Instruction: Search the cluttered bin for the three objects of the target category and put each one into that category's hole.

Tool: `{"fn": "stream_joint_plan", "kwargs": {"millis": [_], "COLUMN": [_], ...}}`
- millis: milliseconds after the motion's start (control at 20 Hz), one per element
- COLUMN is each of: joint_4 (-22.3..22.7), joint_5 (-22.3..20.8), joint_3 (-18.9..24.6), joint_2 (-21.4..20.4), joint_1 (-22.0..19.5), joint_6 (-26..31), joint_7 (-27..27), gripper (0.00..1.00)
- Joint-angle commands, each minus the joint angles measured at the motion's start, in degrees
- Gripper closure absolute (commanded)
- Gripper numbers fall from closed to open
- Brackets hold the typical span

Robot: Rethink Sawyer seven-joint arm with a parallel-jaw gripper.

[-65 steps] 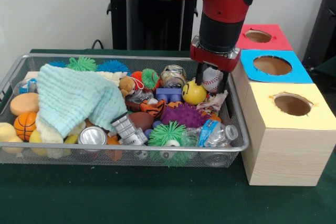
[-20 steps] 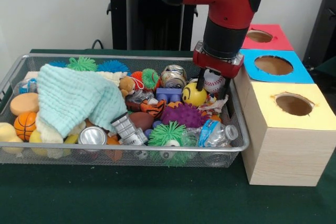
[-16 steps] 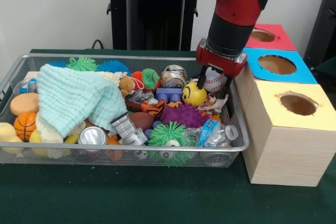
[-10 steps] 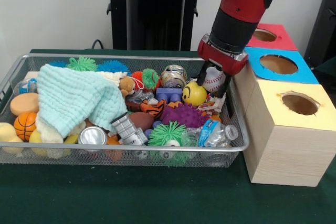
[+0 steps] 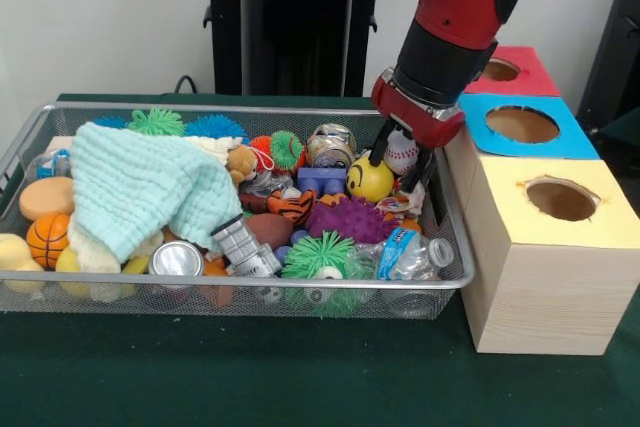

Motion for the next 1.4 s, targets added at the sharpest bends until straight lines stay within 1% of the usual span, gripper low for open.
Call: {"fn": "stream_joint_plan", "kwargs": {"millis": [50, 400, 500, 700, 850, 950, 1150, 1400], "joint_4": [-1.1, 0.7, 0.9, 1.1, 2.8, 2.9, 1.8, 1.8], "joint_5": [6.2, 7.5, 8.0, 8.5, 9.2, 9.6, 9.4, 7.5], "joint_3": [4.3, 6.6, 6.6, 6.9, 9.4, 9.2, 8.6, 10.7], "joint_2": [1.1, -1.0, -1.6, -1.7, -2.7, -3.1, -3.5, -3.2], "joint_1": [0.0, -3.0, -3.2, -3.6, -6.1, -6.3, -7.0, -9.5], "joint_6": [-7.1, -7.6, -6.7, -6.8, -8.2, -7.9, -6.1, -4.9], "joint_7": [11.1, 8.3, 7.7, 7.1, 5.9, 6.1, 4.9, 0.9], "gripper": [0.00, 0.00, 0.00, 0.00, 0.00, 0.00, 0.00, 0.00]}}
